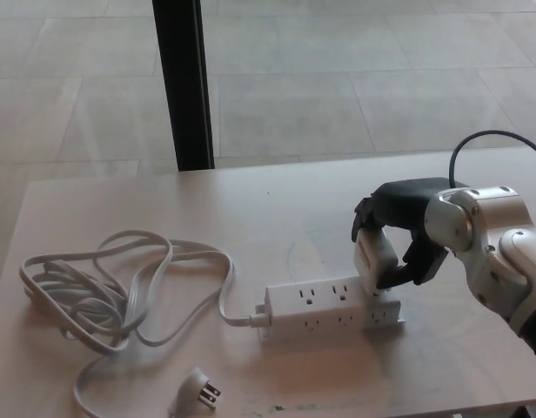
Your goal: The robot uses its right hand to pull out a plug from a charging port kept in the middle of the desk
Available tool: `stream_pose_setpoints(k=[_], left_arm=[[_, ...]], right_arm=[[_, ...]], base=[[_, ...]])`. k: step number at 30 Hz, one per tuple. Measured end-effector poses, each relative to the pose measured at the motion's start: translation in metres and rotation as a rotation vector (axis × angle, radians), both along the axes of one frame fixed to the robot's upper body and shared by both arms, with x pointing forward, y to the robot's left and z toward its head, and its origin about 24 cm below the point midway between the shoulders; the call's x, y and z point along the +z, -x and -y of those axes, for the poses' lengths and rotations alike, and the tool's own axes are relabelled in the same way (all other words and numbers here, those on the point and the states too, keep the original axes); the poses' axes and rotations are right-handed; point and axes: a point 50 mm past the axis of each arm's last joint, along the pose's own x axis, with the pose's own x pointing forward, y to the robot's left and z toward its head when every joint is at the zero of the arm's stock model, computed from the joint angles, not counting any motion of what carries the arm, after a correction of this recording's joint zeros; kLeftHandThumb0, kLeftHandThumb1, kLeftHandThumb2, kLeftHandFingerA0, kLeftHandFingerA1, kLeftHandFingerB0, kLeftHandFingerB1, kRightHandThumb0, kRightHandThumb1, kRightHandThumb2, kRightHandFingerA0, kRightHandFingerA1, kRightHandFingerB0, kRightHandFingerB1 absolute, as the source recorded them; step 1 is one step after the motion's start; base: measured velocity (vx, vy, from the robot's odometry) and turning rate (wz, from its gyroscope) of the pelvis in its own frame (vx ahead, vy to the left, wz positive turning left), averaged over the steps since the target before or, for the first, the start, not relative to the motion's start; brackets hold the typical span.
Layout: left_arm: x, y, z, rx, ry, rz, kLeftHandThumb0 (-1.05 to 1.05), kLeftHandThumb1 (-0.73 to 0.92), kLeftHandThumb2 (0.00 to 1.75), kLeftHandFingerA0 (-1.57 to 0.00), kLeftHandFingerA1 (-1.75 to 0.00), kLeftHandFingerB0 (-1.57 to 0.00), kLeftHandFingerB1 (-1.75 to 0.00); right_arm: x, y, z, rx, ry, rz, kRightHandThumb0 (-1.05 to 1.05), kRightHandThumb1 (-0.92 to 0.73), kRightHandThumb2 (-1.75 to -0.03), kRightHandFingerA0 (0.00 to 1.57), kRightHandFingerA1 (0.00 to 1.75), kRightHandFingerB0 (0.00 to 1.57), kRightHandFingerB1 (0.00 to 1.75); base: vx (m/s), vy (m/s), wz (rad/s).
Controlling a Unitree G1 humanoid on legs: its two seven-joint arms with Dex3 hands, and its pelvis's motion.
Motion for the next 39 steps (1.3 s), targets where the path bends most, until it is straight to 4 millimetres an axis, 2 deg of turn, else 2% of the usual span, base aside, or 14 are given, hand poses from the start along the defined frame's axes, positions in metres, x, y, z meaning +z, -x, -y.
stream_pose_setpoints(k=[9,10,17,20,21,25,26,27,28,30,33,34,38,39], left_arm=[[0.000,0.001,-0.001,0.014,0.011,0.007,-0.67,0.83,0.65,-0.76,-0.60,-0.66,-0.49],[0.000,0.001,-0.001,0.017,0.012,0.009,-0.66,0.85,0.66,-0.75,-0.58,-0.65,-0.48],[0.001,0.001,-0.002,0.019,0.016,0.021,-0.67,0.88,0.67,-0.72,-0.55,-0.64,-0.47],[0.002,0.002,-0.002,0.016,0.018,0.022,-0.68,0.88,0.67,-0.73,-0.56,-0.64,-0.47],[0.001,0.002,-0.002,0.016,0.019,0.021,-0.68,0.88,0.66,-0.74,-0.58,-0.64,-0.46],[0.001,0.004,-0.002,0.017,0.022,0.019,-0.67,0.87,0.66,-0.75,-0.60,-0.65,-0.47],[0.001,0.004,-0.002,0.017,0.022,0.019,-0.68,0.88,0.66,-0.72,-0.57,-0.64,-0.47],[0.001,0.004,-0.002,0.017,0.023,0.020,-0.68,0.88,0.66,-0.72,-0.57,-0.64,-0.47],[0.001,0.004,-0.002,0.016,0.024,0.020,-0.68,0.88,0.66,-0.72,-0.55,-0.64,-0.46],[0.001,0.004,-0.002,0.014,0.027,0.020,-0.68,0.89,0.67,-0.71,-0.54,-0.63,-0.45],[0.001,0.006,-0.003,0.018,0.029,0.019,-0.68,0.89,0.67,-0.71,-0.53,-0.63,-0.45],[0.001,0.006,-0.003,0.019,0.029,0.018,-0.68,0.89,0.67,-0.71,-0.54,-0.63,-0.45],[0.000,0.008,-0.003,0.022,0.032,0.016,-0.69,0.89,0.67,-0.72,-0.56,-0.63,-0.46],[0.000,0.008,-0.003,0.022,0.033,0.015,-0.68,0.89,0.67,-0.72,-0.55,-0.63,-0.46]], right_arm=[[-0.001,0.002,-0.002,0.024,-0.010,0.024,-0.30,-0.60,-0.69,0.82,1.60,0.60,0.49],[-0.001,0.002,-0.002,0.025,-0.008,0.026,-0.35,-0.64,-0.71,0.79,1.56,0.66,0.84],[-0.001,0.003,-0.005,0.041,0.016,0.058,-0.39,-0.66,-0.77,0.77,1.39,0.66,0.87],[-0.001,0.004,-0.005,0.043,0.018,0.070,-0.36,-0.62,-0.79,0.75,1.39,0.59,0.84],[-0.002,0.005,-0.005,0.044,0.017,0.074,-0.36,-0.60,-0.83,0.71,1.48,0.61,0.98],[-0.003,0.006,-0.003,0.039,-0.004,0.095,-0.34,-0.58,-0.79,0.72,1.53,0.62,0.99],[-0.004,0.006,-0.002,0.036,-0.008,0.097,-0.34,-0.58,-0.79,0.71,1.56,0.63,1.14],[-0.003,0.006,-0.001,0.034,-0.012,0.099,-0.34,-0.58,-0.79,0.71,1.56,0.63,1.14],[-0.003,0.006,-0.001,0.031,-0.015,0.100,-0.34,-0.63,-0.69,0.74,1.75,0.60,1.46],[-0.002,0.005,0.000,0.024,-0.020,0.102,-0.33,-0.61,-0.65,0.75,1.57,0.73,1.09],[0.001,0.004,0.003,0.017,-0.047,0.114,-0.31,-0.61,-0.66,0.75,1.65,0.70,1.18],[0.003,0.004,0.004,0.013,-0.057,0.121,-0.31,-0.59,-0.69,0.73,1.44,0.69,0.85],[0.009,0.002,0.009,0.000,-0.095,0.150,-0.30,-0.54,-0.79,0.74,1.48,0.68,0.71],[0.011,0.001,0.011,-0.004,-0.105,0.164,-0.29,-0.52,-0.85,0.74,1.75,0.69,1.29]], base=[[0.00,0.000,0.00],[0.00,0.000,0.00],[0.00,0.000,0.00],[0.00,0.000,0.00],[0.00,0.000,0.00],[0.00,0.000,0.00],[0.00,0.000,0.00],[0.00,0.000,0.00],[0.00,0.000,0.00],[0.00,0.000,0.00],[0.00,0.000,0.00],[0.00,0.000,0.00],[0.00,0.000,0.00],[0.00,0.000,0.00]])
